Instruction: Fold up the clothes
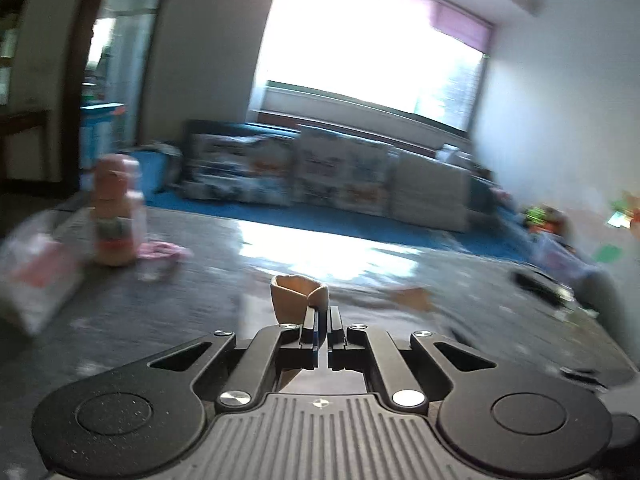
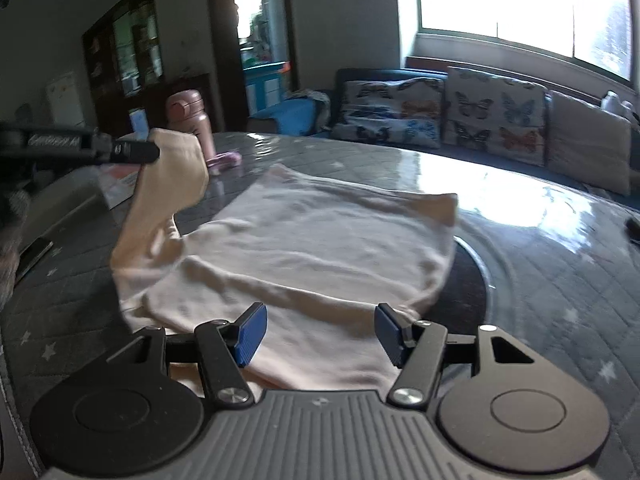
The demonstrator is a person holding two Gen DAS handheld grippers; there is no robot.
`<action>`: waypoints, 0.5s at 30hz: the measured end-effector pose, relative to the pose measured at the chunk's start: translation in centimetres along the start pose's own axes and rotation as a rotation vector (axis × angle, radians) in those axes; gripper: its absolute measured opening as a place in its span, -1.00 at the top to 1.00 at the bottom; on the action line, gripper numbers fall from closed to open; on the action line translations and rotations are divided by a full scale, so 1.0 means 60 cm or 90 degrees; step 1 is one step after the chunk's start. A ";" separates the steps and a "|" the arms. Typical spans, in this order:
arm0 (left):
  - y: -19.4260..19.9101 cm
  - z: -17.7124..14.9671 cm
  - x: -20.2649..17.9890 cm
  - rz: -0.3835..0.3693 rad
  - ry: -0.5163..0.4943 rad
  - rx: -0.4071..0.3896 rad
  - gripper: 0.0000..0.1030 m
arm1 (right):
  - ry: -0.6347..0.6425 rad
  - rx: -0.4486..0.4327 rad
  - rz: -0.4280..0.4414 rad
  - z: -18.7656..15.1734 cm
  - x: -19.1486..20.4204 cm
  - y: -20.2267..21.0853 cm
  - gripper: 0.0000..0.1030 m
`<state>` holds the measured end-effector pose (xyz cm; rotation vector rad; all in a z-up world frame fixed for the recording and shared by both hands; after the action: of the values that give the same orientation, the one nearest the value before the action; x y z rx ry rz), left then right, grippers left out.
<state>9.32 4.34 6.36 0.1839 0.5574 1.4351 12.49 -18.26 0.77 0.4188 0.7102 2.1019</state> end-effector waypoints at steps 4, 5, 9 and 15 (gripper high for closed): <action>-0.019 -0.030 -0.060 -0.055 -0.042 0.032 0.92 | -0.026 -0.003 -0.021 -0.011 -0.030 0.012 -0.18; -0.025 -0.038 -0.074 -0.065 -0.051 0.041 0.92 | -0.033 -0.002 -0.025 -0.014 -0.036 0.012 -0.18; -0.046 -0.076 -0.100 -0.099 -0.079 0.089 0.87 | -0.061 0.002 -0.038 -0.023 -0.057 0.011 -0.18; -0.054 -0.112 -0.090 -0.099 -0.098 0.127 0.60 | -0.089 0.006 -0.031 -0.023 -0.064 0.004 -0.15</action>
<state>8.88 -2.72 0.50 0.3979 0.5747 1.2019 13.84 -22.00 -0.34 0.5419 0.6424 2.0022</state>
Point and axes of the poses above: each gripper's, at about its wrist camera, not at the fingertips, and y roughly against the way its jaws point, x to its left, z to its top, the point moved 3 cm from there along -y, roughly the way its jaws point, and after that the axes turned 3 degrees about y, right-handed, at the moved point
